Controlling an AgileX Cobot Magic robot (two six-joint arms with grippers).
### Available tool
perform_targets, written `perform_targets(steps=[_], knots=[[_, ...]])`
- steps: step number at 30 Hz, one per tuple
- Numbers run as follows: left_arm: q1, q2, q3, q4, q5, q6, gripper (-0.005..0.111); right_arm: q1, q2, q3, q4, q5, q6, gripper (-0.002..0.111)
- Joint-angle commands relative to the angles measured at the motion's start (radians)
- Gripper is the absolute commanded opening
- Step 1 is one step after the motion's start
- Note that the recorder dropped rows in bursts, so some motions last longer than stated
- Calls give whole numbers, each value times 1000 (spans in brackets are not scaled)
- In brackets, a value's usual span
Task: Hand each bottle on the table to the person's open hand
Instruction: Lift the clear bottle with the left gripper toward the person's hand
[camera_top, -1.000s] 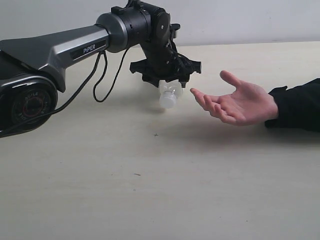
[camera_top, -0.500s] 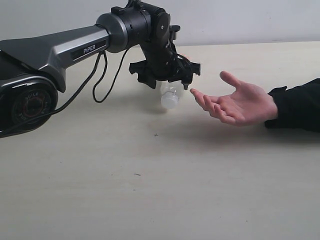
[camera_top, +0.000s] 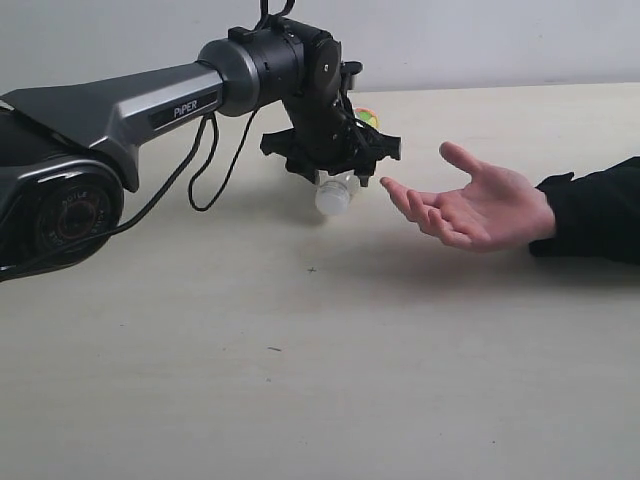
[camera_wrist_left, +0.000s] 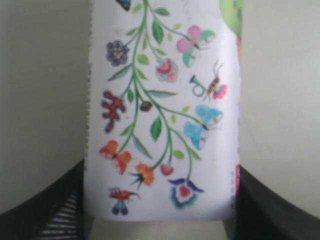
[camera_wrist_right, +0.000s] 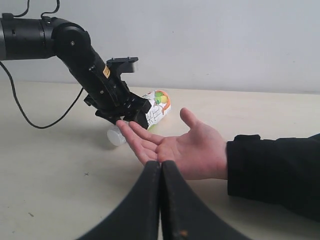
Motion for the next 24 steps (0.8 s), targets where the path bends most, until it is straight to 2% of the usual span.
perform_targets(steps=[1,2,3,10,16,24], knots=[[-1,-3,-7,0,-18,3,7,-4,-4,7,0,-2,-6,0],[-1,-8,-7,0,-16,8,0,-4,-4,7,0,-2,-6,0],[1,-13,-7,0,-16,8,0,-4,-4,7,0,-2,-6,0],[1,-79,-7,36,28,8,0,-4,-4,7,0,-2,-6,0],[1,-151,-7,120,151,2,0,-4,-4,7,0,-2,-6,0],[-20,-238,-7,127,277,44,0,-4,-4,7,0,-2,-6,0]])
